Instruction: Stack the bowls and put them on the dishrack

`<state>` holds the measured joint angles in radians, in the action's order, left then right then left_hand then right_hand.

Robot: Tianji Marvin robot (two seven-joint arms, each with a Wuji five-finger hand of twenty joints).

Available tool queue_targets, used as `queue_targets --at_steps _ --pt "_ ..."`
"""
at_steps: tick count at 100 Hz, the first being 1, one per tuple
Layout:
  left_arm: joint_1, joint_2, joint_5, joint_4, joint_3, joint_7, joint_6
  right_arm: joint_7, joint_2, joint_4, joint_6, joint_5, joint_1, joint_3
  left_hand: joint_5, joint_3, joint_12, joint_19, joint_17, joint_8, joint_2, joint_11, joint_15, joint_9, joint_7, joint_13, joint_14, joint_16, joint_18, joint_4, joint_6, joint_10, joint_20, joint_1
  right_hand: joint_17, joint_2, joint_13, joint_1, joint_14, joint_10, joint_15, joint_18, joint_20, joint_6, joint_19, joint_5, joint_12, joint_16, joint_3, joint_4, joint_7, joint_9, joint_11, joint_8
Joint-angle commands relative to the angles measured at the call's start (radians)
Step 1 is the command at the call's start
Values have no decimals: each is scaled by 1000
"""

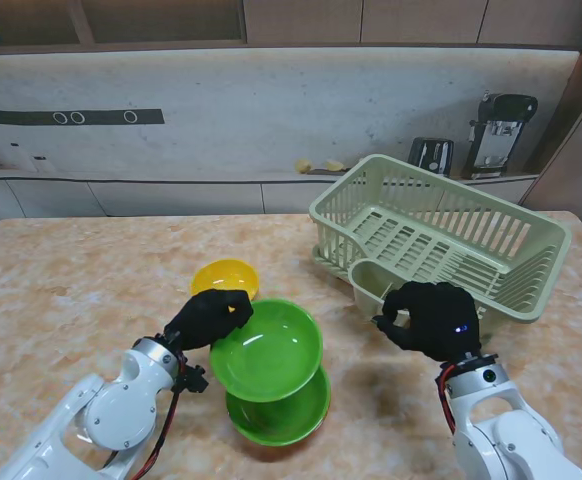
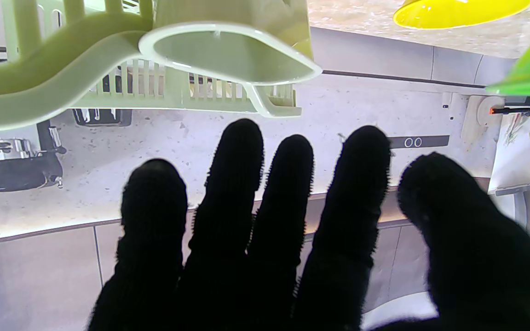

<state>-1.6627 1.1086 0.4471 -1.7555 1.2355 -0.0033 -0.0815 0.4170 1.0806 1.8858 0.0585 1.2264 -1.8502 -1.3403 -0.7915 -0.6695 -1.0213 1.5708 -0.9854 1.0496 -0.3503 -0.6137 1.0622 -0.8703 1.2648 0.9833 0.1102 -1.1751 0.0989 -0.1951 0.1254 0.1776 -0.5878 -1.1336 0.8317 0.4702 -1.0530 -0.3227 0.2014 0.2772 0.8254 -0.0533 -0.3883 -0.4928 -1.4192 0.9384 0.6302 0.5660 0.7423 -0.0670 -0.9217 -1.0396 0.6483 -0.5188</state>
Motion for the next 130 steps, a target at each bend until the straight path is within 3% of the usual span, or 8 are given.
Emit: queue_targets --at_steps 1,71,80,96,110,119,127,130 --pt "2 2 3 17 -16 -24 -17 -10 6 6 -3 3 -12 1 -36 -182 -47 46 -9 29 87 -160 38 -98 55 29 -46 10 -5 111 -35 -153 4 -138 -5 -33 12 22 2 1 -4 6 -3 -20 6 -5 -14 -18 0 18 -3 -9 -7 6" --pt "69 -19 43 121 -106 -86 -99 -7 6 3 -6 2 -11 0 -14 -127 -28 28 125 21 109 -153 -3 -48 29 -34 -16 18 56 105 -17 -190 24 -157 -5 -34 13 22 1 3 -5 6 -3 -18 6 -4 -14 -18 0 18 -3 -9 -7 6" --pt "71 -20 44 128 -109 -89 -105 -8 6 3 -6 2 -11 0 -5 -84 22 -52 197 -54 117 -100 -99 -15 -62 -63 10 78 109 104 -23 -187 67 -157 -5 -34 13 22 2 4 -5 6 -3 -19 6 -4 -14 -18 0 18 -3 -9 -7 6" --pt "73 -25 32 129 -109 -117 -111 -6 6 3 -7 3 -11 1 82 45 -46 -174 371 -237 3 170 -348 9 -279 -140 65 158 182 -13 -32 -162 72 -123 -5 -34 13 23 1 5 -5 6 -3 -20 6 -4 -14 -18 0 18 -3 -10 -7 6" --pt "71 -30 32 124 -103 -137 -122 -7 6 3 -7 1 -10 1 185 29 6 -274 509 -371 -20 330 -450 32 -408 -239 102 331 236 29 17 -152 9 87 -5 -34 13 22 1 2 -5 6 -3 -20 6 -4 -14 -18 0 18 -2 -10 -7 6" --pt "68 -34 46 121 -97 -145 -142 -7 6 3 -8 1 -11 1 221 212 138 -324 568 -393 -15 261 -494 112 -479 -282 122 388 259 28 22 -144 -8 108 -5 -34 13 22 1 2 -5 6 -3 -18 6 -4 -14 -18 0 18 -3 -10 -7 6" --pt "62 -39 60 111 -88 -157 -156 -6 6 3 -8 1 -11 1 225 665 409 -382 630 -405 97 221 -553 174 -551 -331 138 439 280 80 17 -136 -8 -24 -5 -34 13 22 1 -1 -5 6 -3 -19 6 -4 -13 -18 0 18 -3 -9 -7 6" --pt "59 -40 66 107 -85 -159 -160 -6 6 3 -8 1 -11 1 230 716 427 -399 652 -415 113 237 -576 190 -570 -353 145 453 289 82 18 -117 -4 -19 -5 -34 13 23 1 1 -5 6 -3 -20 6 -4 -13 -18 -1 18 -3 -9 -6 6"
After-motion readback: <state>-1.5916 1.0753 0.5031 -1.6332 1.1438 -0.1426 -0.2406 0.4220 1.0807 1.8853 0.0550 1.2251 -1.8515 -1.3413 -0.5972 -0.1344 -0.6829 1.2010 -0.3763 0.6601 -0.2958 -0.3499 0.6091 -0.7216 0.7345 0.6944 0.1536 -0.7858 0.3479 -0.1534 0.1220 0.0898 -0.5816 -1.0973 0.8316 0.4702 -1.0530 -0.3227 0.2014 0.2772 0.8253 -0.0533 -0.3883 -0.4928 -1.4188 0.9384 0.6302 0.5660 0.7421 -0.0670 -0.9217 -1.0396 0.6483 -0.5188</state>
